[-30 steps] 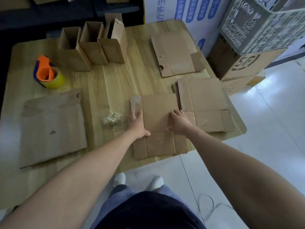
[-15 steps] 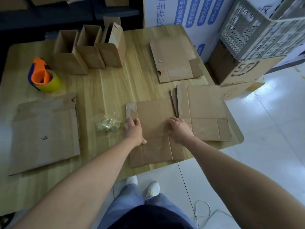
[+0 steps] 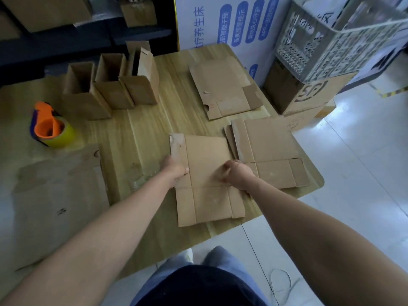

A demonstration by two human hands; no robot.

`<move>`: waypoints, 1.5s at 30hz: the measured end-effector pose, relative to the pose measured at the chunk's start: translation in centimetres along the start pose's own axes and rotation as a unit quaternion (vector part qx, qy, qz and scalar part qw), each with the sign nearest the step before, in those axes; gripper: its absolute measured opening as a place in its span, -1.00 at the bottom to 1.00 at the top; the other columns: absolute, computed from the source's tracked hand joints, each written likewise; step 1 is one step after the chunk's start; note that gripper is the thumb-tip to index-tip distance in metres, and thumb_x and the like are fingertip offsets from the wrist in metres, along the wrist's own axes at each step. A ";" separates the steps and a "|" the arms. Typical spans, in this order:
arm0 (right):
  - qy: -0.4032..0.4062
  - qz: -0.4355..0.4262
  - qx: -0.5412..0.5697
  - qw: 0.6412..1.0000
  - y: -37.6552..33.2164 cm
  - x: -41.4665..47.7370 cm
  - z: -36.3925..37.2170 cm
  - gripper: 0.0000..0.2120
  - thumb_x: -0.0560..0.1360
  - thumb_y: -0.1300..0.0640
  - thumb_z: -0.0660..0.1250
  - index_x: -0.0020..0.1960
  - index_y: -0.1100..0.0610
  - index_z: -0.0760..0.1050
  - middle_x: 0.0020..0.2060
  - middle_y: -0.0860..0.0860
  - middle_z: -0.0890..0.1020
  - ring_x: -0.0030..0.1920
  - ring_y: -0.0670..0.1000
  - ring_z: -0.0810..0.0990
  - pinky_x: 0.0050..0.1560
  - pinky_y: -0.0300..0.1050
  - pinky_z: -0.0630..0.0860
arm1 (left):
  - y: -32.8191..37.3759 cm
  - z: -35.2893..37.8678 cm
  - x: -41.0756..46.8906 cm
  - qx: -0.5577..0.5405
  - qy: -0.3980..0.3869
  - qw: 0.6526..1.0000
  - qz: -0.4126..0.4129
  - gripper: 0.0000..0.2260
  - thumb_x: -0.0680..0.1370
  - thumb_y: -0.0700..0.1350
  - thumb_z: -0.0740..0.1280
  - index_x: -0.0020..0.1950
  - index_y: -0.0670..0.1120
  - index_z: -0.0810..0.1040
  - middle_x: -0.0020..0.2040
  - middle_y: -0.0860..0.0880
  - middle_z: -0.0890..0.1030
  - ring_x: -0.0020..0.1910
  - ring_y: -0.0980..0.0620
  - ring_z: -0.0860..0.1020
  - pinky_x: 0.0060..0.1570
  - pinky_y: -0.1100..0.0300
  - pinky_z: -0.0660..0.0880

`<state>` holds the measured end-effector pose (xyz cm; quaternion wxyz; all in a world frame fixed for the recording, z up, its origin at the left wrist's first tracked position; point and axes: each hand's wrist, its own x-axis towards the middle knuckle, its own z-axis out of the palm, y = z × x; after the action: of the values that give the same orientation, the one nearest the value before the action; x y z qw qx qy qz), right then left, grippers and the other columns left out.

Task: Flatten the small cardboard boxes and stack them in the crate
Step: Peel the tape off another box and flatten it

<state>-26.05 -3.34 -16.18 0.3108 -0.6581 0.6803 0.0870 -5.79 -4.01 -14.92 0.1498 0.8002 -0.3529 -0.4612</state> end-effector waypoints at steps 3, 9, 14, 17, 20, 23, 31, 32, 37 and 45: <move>-0.023 0.002 -0.024 0.999 -0.6 0.2 0.0 -0.49 0.48 0.06 0.34 0.38 0.16 0.31 0.29 0.16 0.39 0.23 0.20 0.46 0.18 0.00 0.43 | 0.0 -0.3 0.2 -0.027 0.022 0.999 -0.010 -0.49 0.46 -0.29 0.40 0.34 -0.22 0.28 0.29 -0.17 0.43 0.16 -0.12 0.46 -0.41 0.22 0.33; -0.026 0.022 -0.110 0.993 0.4 0.4 -1.2 -0.65 0.54 0.18 0.14 0.32 0.19 0.34 0.21 0.15 0.50 0.20 0.19 0.49 0.10 -0.03 0.44 | -0.3 1.9 1.1 -0.028 0.052 0.997 -0.047 -0.35 0.53 -0.33 0.27 0.52 -0.19 -0.01 0.46 -0.16 0.28 0.35 -0.18 0.37 -0.04 0.15 0.40; -0.057 0.030 -0.160 0.985 1.4 1.1 -2.8 -0.69 0.53 0.27 0.14 0.26 0.18 0.43 0.16 0.12 0.54 0.13 0.14 0.55 -0.08 -0.09 0.44 | 0.2 4.4 1.2 0.013 0.048 0.997 -0.067 -0.43 0.54 -0.34 0.24 0.50 -0.27 0.08 0.45 -0.18 0.29 0.38 -0.16 0.35 0.23 0.05 0.42; -0.042 0.018 -0.177 0.983 1.8 1.7 -4.2 -0.72 0.53 0.28 0.17 0.21 0.18 0.46 0.11 0.11 0.56 0.09 0.13 0.56 -0.09 -0.09 0.46 | 0.6 5.1 1.0 0.096 0.032 0.993 -0.064 -0.62 0.52 -0.30 0.31 0.34 -0.27 0.39 0.26 -0.20 0.51 0.20 -0.17 0.52 0.06 0.07 0.53; 0.004 -0.015 -0.165 0.986 1.5 3.2 -6.3 -0.78 0.50 0.31 0.15 0.11 0.20 0.47 -0.12 0.07 0.53 -0.14 0.09 0.53 -0.20 -0.09 0.45 | 1.2 5.2 0.6 0.190 0.031 0.979 -0.062 -0.62 0.47 -0.18 0.44 0.24 -0.23 0.47 0.18 -0.16 0.58 0.13 -0.14 0.58 0.00 0.10 0.54; 0.002 -0.042 -0.136 0.990 0.7 4.9 -7.4 -0.89 0.50 0.28 0.16 0.01 0.18 0.42 -0.25 0.03 0.42 -0.23 0.06 0.46 -0.25 -0.09 0.43 | 1.5 5.2 0.2 0.177 0.013 0.982 -0.071 -0.45 0.38 -0.08 0.53 0.27 -0.22 0.42 0.18 -0.15 0.57 0.10 -0.14 0.58 -0.09 0.12 0.52; -0.057 -0.072 -0.085 0.992 0.2 7.1 -7.8 -0.71 0.54 0.12 0.20 0.14 0.29 0.51 -0.12 0.12 0.49 -0.11 0.11 0.49 -0.12 -0.06 0.43 | 2.7 0.5 0.9 0.024 -0.058 0.992 -0.110 -0.46 0.55 -0.17 0.34 0.45 -0.27 0.22 0.39 -0.26 0.37 0.00 -0.13 0.46 -0.16 0.07 0.42; -0.054 -0.075 -0.053 0.994 -0.1 7.2 -8.2 -0.66 0.57 0.06 0.18 0.17 0.30 0.50 -0.09 0.13 0.52 -0.10 0.11 0.50 -0.12 -0.07 0.45 | 3.0 -0.5 1.0 0.017 -0.052 0.993 -0.109 -0.47 0.55 -0.16 0.34 0.45 -0.26 0.23 0.39 -0.25 0.37 -0.09 -0.10 0.45 -0.20 0.10 0.40; -0.010 -0.046 0.123 0.991 -1.1 7.6 -11.7 -0.41 0.57 -0.14 0.17 0.44 0.20 0.19 0.26 0.19 0.47 0.20 0.20 0.48 0.06 0.01 0.45 | 6.1 -2.1 0.7 -0.115 -0.065 0.986 -0.097 -0.62 0.57 -0.24 0.30 0.35 -0.32 0.36 0.24 -0.26 0.51 0.17 -0.15 0.51 0.11 0.06 0.43; 0.048 0.078 0.105 0.990 8.8 8.2 -15.4 -0.29 0.55 0.01 0.27 0.52 0.25 -0.01 0.40 0.21 0.32 0.36 0.21 0.36 0.28 0.04 0.36 | 12.1 9.2 -1.4 -0.169 -0.137 0.975 -0.043 -0.61 0.52 -0.31 0.35 0.31 -0.28 0.36 0.16 -0.15 0.55 0.15 -0.08 0.51 -0.09 0.12 0.43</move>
<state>-38.67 -17.34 -10.95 0.3373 -0.5701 0.7491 0.0071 -19.17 -10.78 -12.06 0.2127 0.7068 -0.2526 -0.6256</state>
